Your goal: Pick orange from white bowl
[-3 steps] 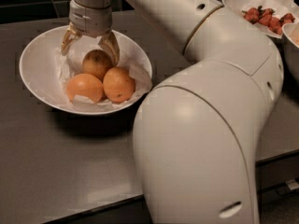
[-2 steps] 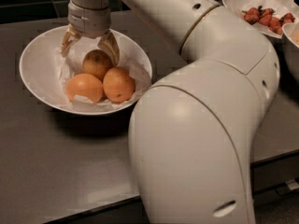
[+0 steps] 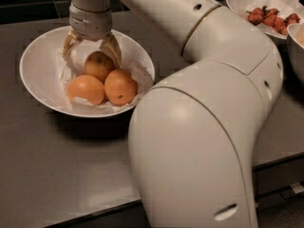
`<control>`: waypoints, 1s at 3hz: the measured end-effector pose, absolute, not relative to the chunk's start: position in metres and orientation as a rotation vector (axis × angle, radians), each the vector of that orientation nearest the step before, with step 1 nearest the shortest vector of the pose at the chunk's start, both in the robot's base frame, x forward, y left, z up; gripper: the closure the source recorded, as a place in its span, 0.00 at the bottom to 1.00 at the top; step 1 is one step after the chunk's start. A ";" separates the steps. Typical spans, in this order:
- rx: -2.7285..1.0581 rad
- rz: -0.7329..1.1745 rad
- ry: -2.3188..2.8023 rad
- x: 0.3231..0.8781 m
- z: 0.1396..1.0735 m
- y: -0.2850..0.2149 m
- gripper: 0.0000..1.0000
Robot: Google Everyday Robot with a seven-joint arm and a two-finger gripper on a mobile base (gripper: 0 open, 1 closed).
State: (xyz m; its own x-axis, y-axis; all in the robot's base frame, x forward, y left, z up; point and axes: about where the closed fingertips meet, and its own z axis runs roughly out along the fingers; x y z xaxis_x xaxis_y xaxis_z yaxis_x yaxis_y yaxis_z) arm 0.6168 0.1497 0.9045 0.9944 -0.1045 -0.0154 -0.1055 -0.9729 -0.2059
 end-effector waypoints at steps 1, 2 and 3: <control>-2.936 0.011 0.148 0.617 0.901 0.149 0.23; -2.940 0.017 0.149 0.617 0.898 0.148 0.22; -2.941 0.032 0.158 0.618 0.892 0.145 0.22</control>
Offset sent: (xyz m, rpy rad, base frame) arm -0.0150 -0.0206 -0.0079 -0.0734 0.0658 0.0165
